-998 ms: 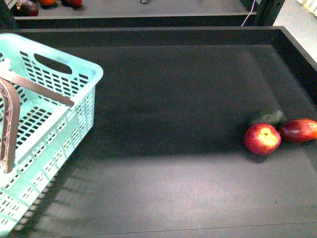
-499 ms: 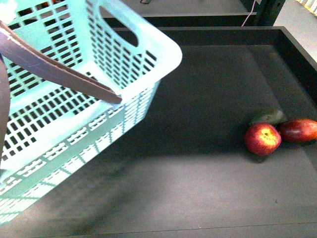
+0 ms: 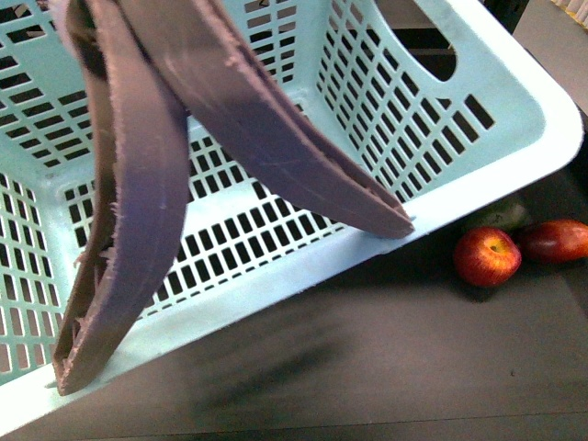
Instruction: Pick apple with right arm and hold basket with left
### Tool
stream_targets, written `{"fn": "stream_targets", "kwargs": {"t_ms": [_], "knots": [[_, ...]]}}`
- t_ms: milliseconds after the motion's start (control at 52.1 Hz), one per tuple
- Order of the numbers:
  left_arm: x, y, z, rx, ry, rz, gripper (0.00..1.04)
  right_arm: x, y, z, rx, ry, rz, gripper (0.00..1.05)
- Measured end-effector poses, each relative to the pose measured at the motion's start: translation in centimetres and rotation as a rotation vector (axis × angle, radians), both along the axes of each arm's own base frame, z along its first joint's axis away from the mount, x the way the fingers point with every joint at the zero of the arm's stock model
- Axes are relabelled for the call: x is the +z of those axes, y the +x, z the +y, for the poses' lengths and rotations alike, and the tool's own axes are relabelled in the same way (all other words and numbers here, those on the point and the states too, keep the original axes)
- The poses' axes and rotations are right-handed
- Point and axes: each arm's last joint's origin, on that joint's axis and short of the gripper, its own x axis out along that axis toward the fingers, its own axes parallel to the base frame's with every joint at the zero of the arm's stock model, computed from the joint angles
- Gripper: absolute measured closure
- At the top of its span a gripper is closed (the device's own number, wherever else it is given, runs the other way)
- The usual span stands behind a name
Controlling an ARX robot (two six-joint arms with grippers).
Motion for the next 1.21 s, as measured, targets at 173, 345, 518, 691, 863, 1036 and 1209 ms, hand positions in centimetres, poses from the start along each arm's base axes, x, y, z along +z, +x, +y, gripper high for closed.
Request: {"fn": "stream_targets", "kwargs": {"t_ms": [173, 345, 518, 691, 863, 1036, 1209], "knots": [[0.3, 0.2, -0.9, -0.029, 0.001, -0.047, 0.86, 0.0, 0.0, 0.0, 0.0, 0.0, 0.0, 0.09], [0.2, 0.3, -0.9, -0.028, 0.012, -0.05, 0.86, 0.0, 0.0, 0.0, 0.0, 0.0, 0.0, 0.09], [0.2, 0.3, -0.9, -0.023, 0.017, -0.053, 0.86, 0.0, 0.0, 0.0, 0.0, 0.0, 0.0, 0.09], [0.2, 0.3, -0.9, -0.029, 0.014, -0.052, 0.86, -0.1, 0.1, 0.0, -0.13, 0.09, 0.261, 0.09], [0.2, 0.3, -1.0, -0.032, 0.017, -0.055, 0.86, -1.6, 0.9, -0.6, -0.292, 0.19, 0.657, 0.09], [0.2, 0.3, -1.0, -0.031, 0.019, -0.055, 0.86, -2.3, 3.2, -1.6, -0.32, 0.196, 0.676, 0.09], [0.2, 0.3, -1.0, -0.031, 0.019, -0.054, 0.86, -4.1, 6.2, -2.4, -0.288, 0.15, 0.734, 0.09]]}}
